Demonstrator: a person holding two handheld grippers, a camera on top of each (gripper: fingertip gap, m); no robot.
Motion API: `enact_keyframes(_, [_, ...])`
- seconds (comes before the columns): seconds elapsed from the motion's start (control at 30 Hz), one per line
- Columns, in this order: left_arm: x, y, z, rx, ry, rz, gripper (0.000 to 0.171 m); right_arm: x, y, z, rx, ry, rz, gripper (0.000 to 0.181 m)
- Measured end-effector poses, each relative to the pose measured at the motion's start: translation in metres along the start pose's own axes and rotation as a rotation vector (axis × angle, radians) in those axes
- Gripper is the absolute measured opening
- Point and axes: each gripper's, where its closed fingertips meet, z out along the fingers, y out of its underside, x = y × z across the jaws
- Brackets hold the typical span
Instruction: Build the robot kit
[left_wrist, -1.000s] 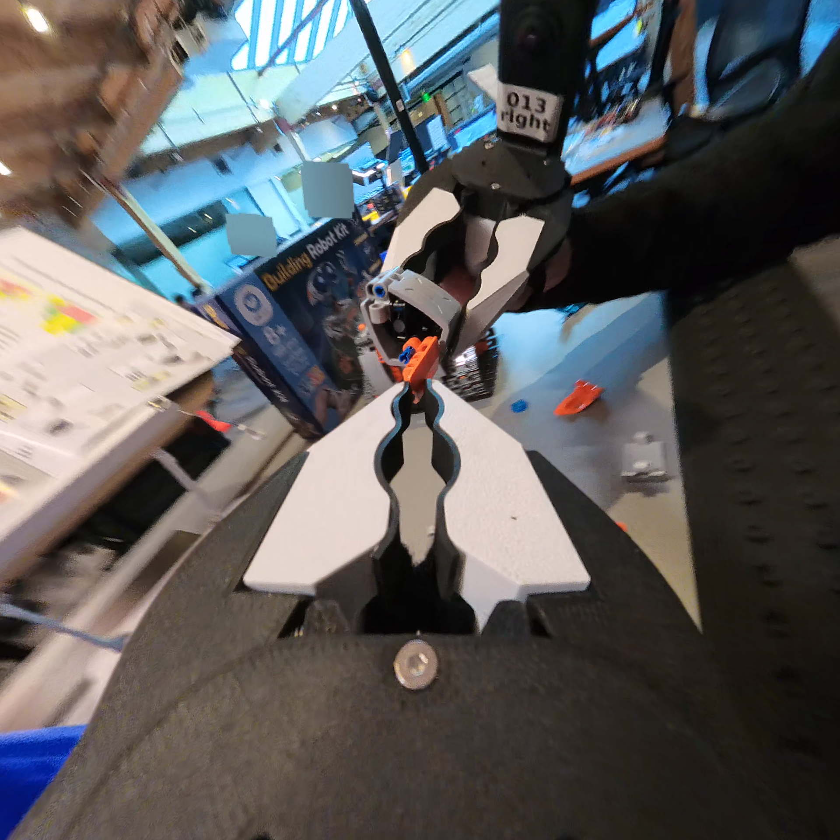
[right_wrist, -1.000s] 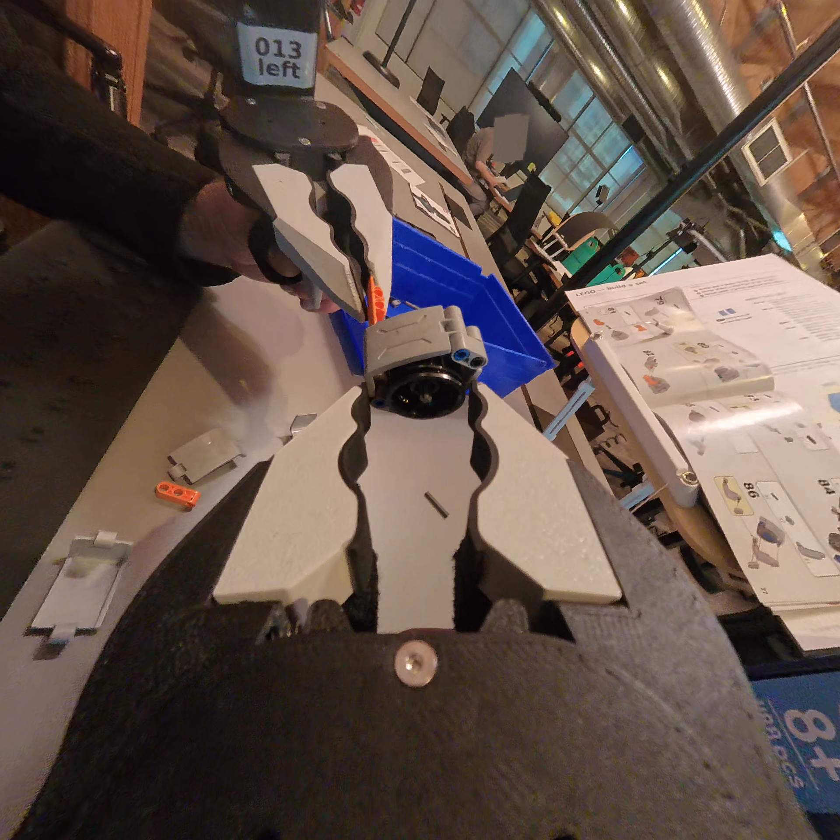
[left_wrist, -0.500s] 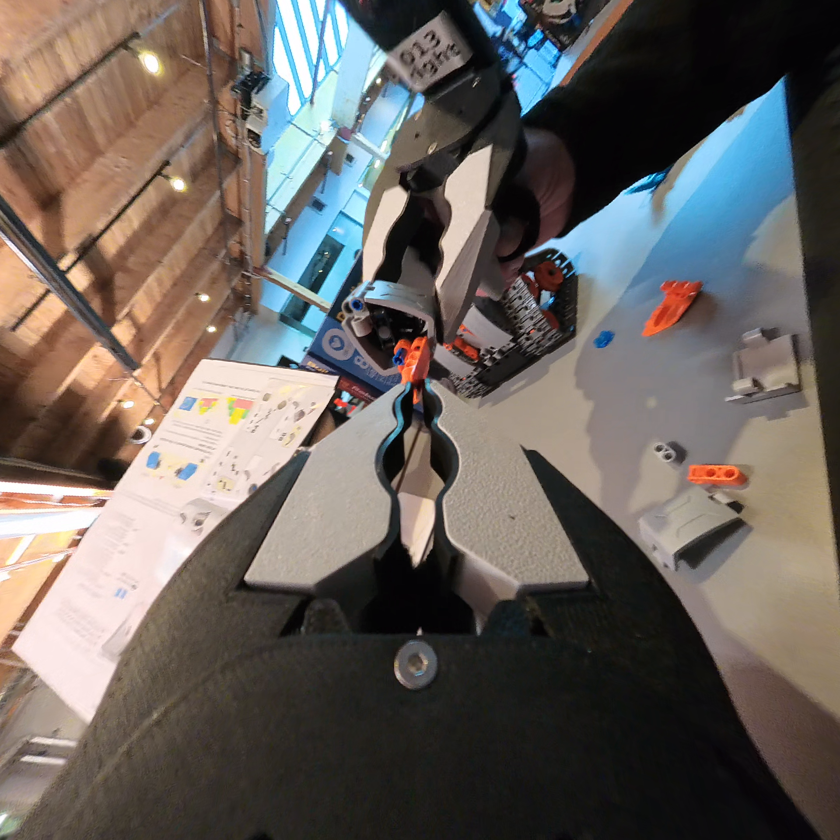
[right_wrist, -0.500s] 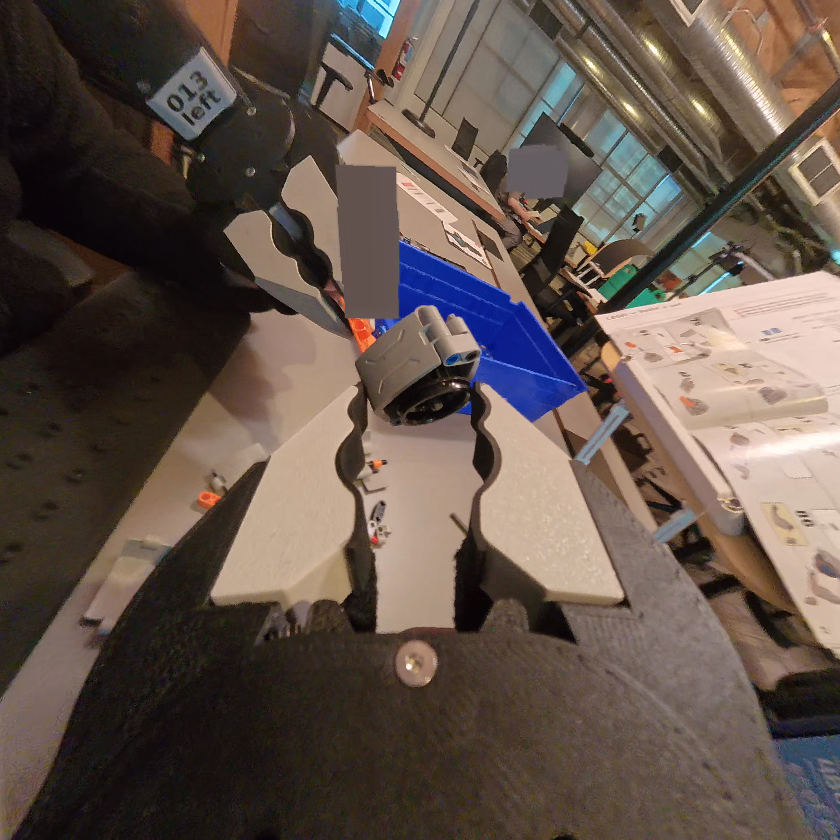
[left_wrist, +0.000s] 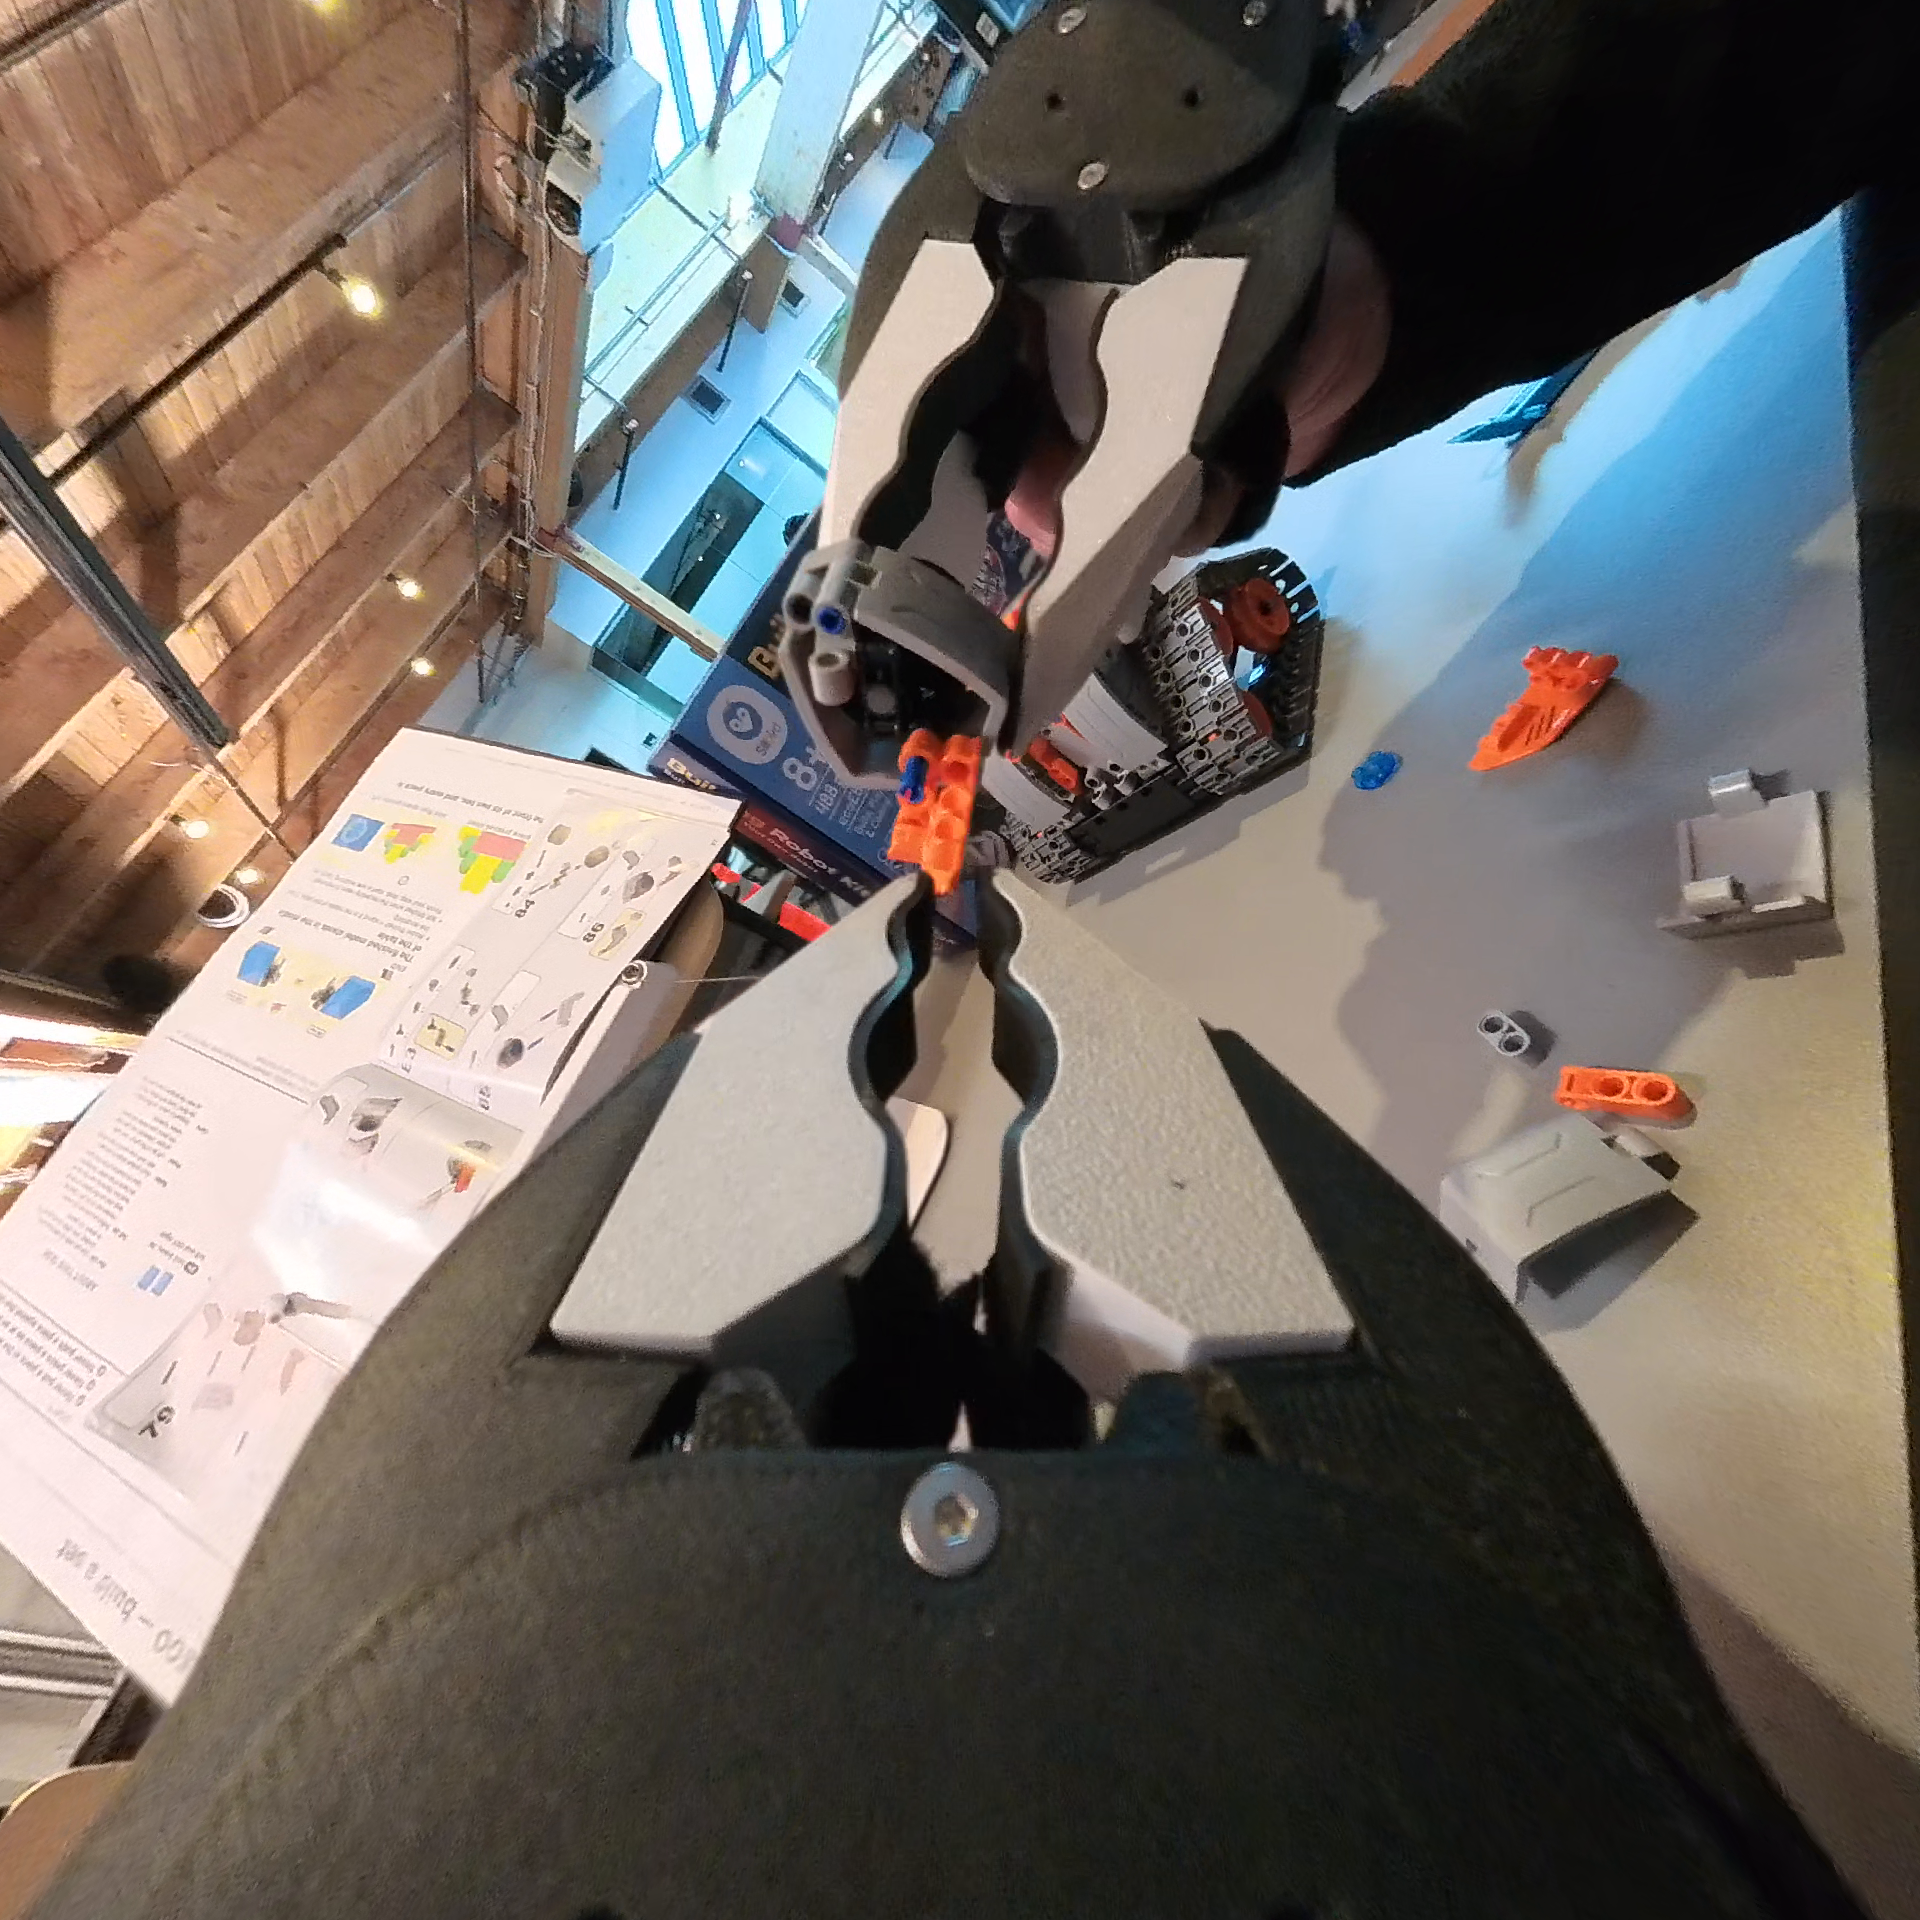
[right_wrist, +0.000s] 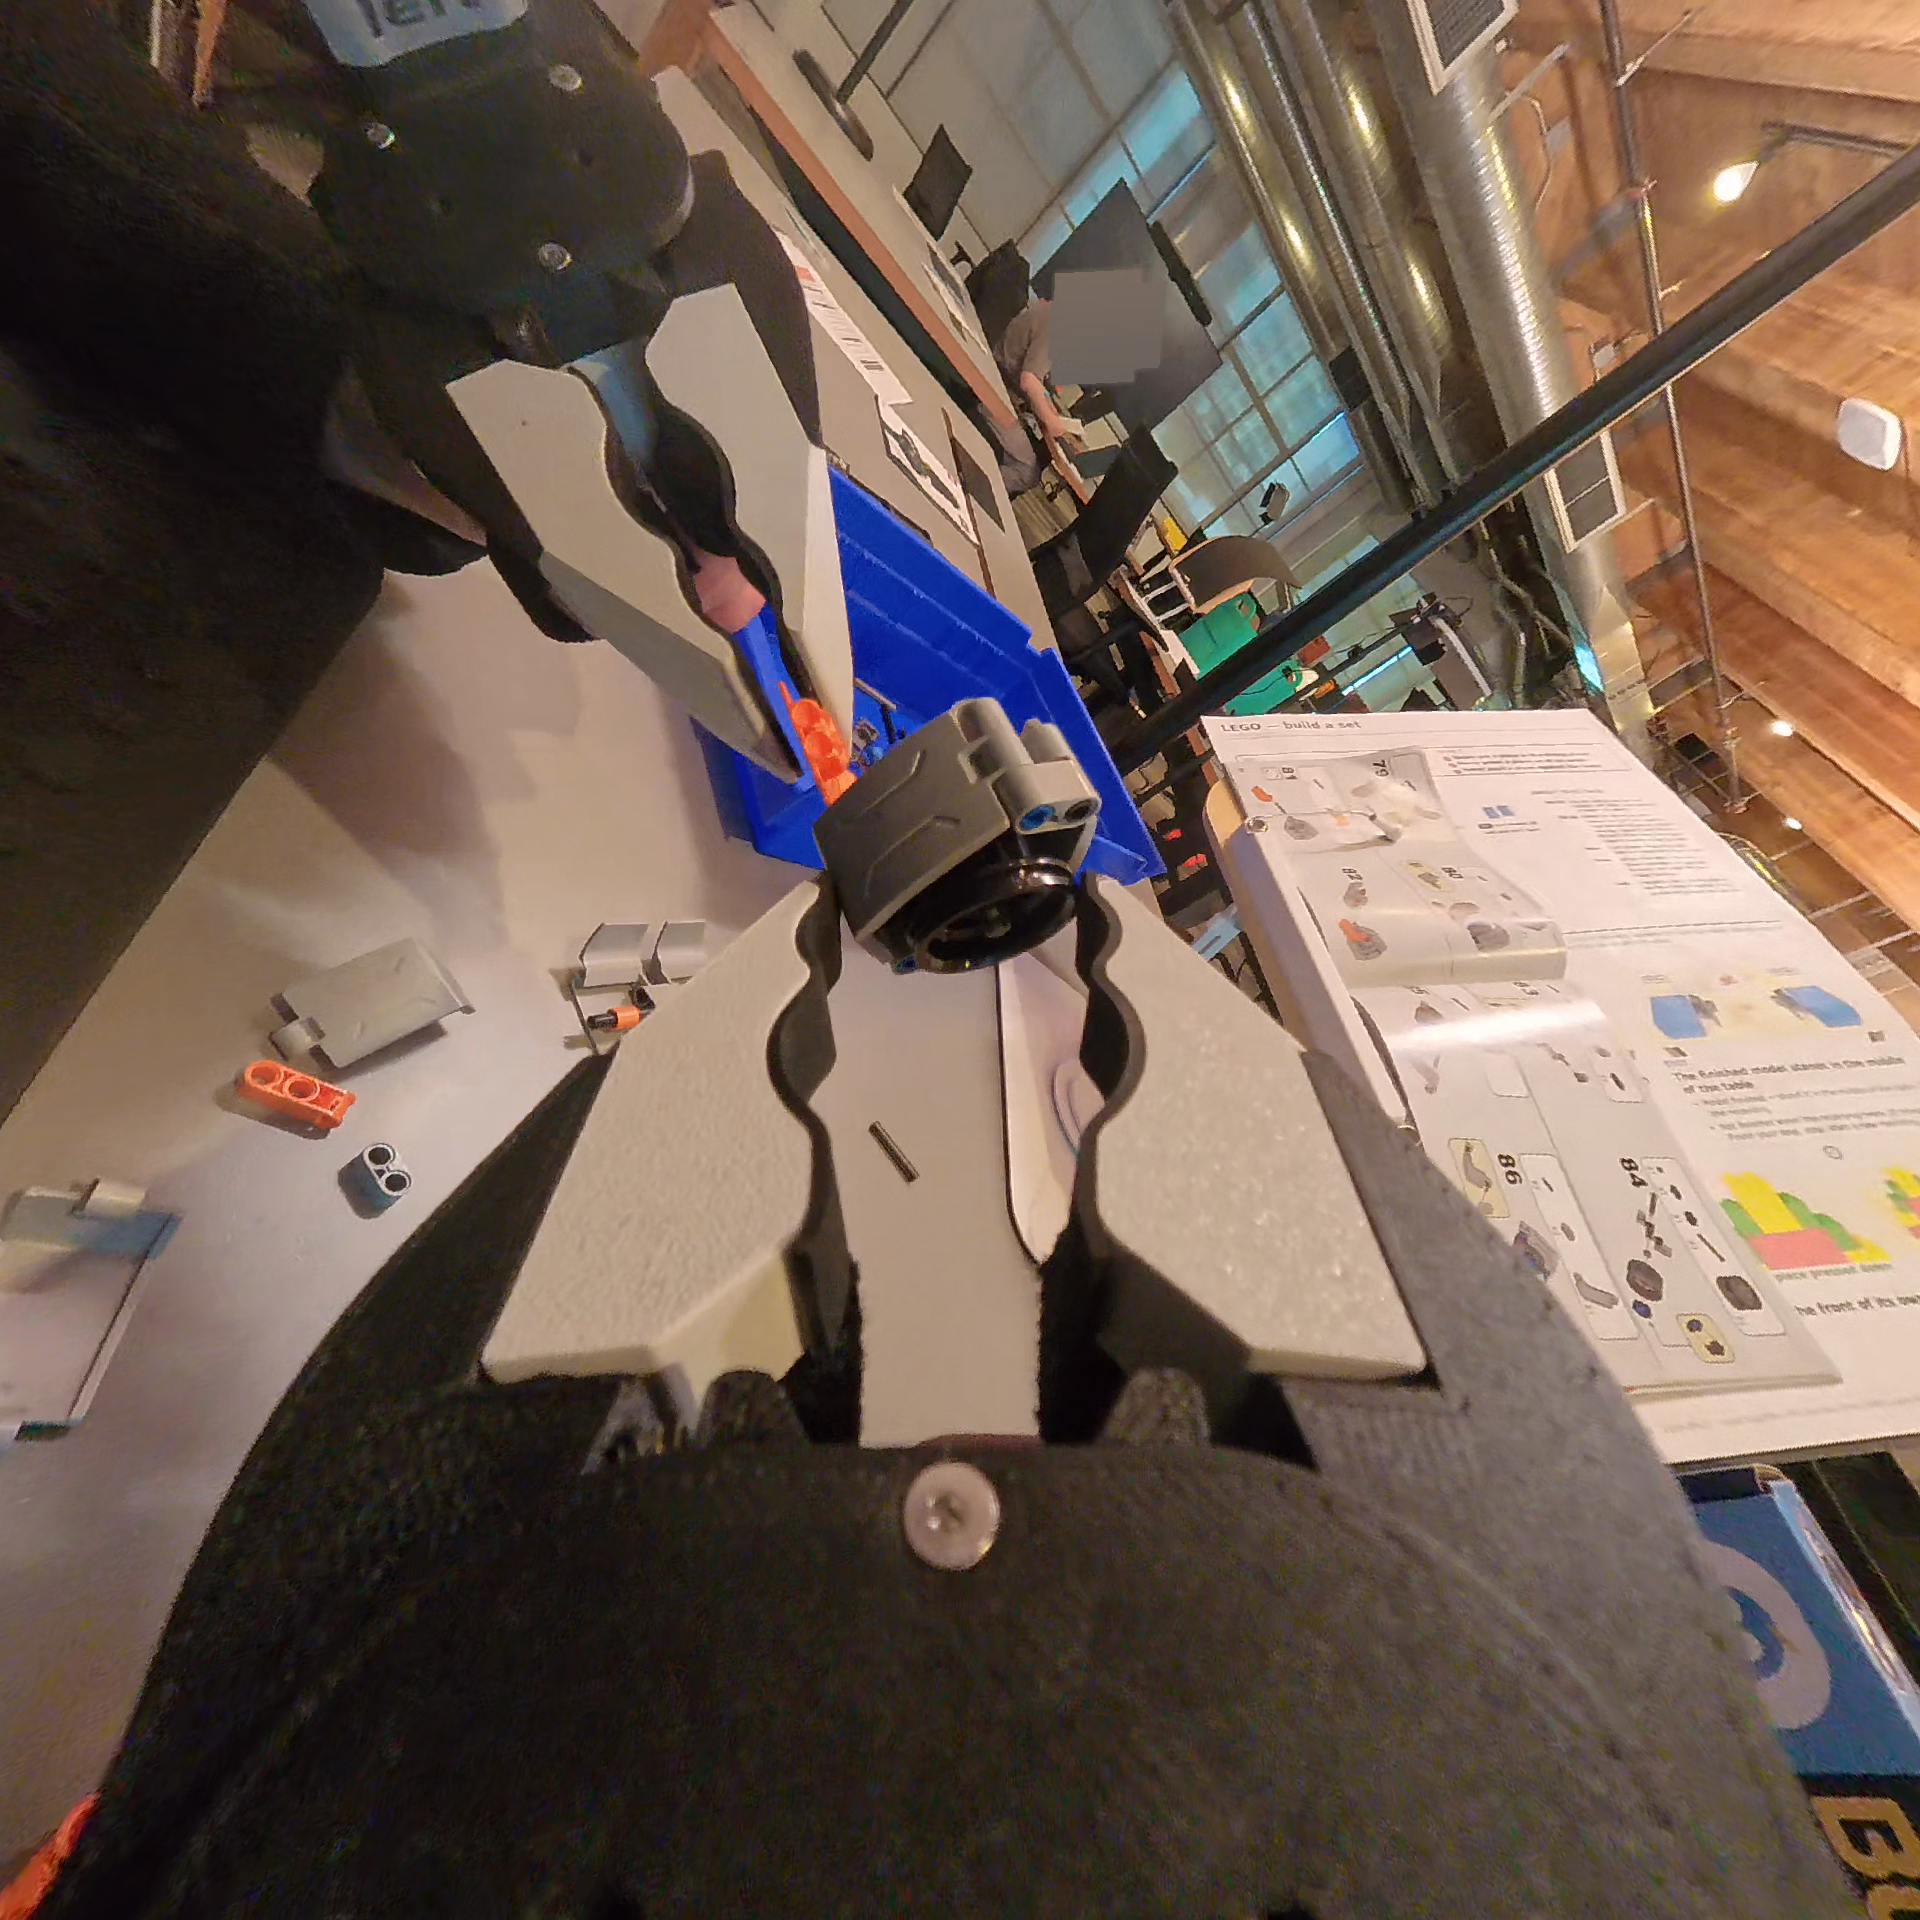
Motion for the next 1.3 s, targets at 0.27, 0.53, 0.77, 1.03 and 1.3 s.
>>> enact_keyframes(0.27, [0.000,-0.001,0.002,0.000,0.008,-0.028,0.000,0.000,0.002,0.001,0.012,-0.017,0.053,0.044])
enact_keyframes(0.53, [-0.002,-0.002,0.003,-0.006,-0.001,-0.048,0.000,0.002,0.004,0.001,0.036,-0.033,0.137,0.045])
enact_keyframes(0.77, [0.003,-0.002,0.005,-0.020,0.010,-0.031,0.000,0.003,0.009,0.003,0.014,-0.041,0.170,0.047])
enact_keyframes(1.03, [0.003,0.000,0.007,-0.028,0.018,-0.055,0.000,0.003,0.013,0.005,-0.013,-0.049,0.191,0.046])
enact_keyframes(1.3, [0.003,0.001,0.007,-0.020,0.029,-0.082,0.000,0.003,0.016,0.006,-0.017,-0.061,0.224,0.045])
